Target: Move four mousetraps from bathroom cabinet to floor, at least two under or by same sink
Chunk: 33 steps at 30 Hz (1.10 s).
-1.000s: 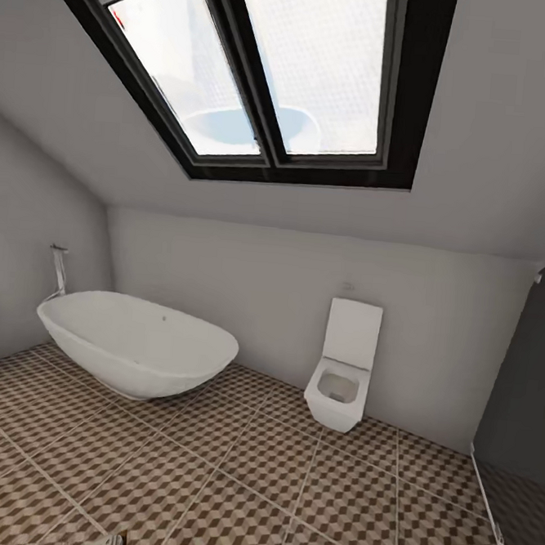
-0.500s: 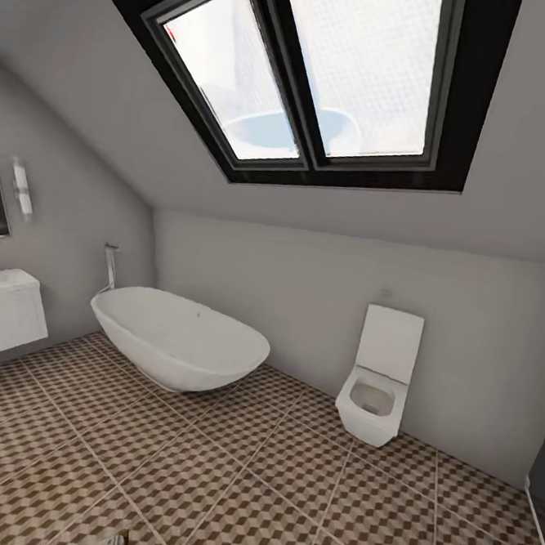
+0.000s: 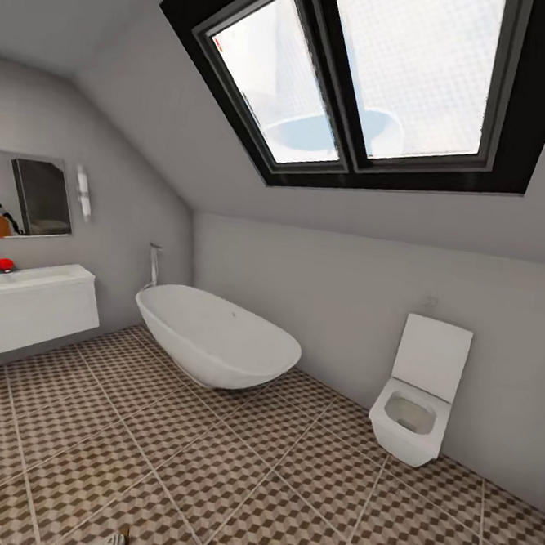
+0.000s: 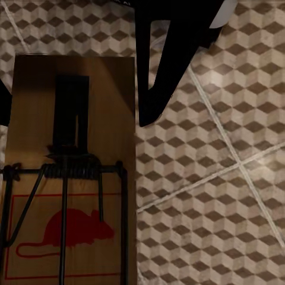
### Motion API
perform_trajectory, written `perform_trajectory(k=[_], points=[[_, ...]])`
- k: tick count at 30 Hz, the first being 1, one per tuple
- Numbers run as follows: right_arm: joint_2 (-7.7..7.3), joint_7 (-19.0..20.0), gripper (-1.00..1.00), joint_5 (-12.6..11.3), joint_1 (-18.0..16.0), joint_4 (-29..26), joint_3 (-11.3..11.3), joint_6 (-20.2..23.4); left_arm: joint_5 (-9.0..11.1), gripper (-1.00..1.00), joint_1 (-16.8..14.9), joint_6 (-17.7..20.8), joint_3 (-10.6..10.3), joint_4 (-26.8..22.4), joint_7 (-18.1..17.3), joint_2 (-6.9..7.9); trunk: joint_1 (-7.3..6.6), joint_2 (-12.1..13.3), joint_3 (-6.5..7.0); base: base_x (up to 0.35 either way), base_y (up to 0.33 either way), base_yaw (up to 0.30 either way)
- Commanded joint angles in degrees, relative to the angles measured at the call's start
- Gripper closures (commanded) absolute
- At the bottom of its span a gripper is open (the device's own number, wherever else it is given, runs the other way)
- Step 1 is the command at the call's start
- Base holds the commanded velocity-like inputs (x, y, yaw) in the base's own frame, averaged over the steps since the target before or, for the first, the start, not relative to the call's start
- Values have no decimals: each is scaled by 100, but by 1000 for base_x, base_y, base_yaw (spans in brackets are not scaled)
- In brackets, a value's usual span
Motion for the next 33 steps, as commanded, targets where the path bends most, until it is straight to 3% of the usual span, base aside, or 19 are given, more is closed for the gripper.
perform_trajectory(k=[1,33], points=[[-6,-39,100,-70,3,-24,48,38,29,100,-7,9,20,13,-10,2,2,-5,-3,0,0,291],[-6,-39,100,-70,3,-27,46,38,4,100,-7,28,0,31,-11,-5,2,-5,-3,0,0,291]])
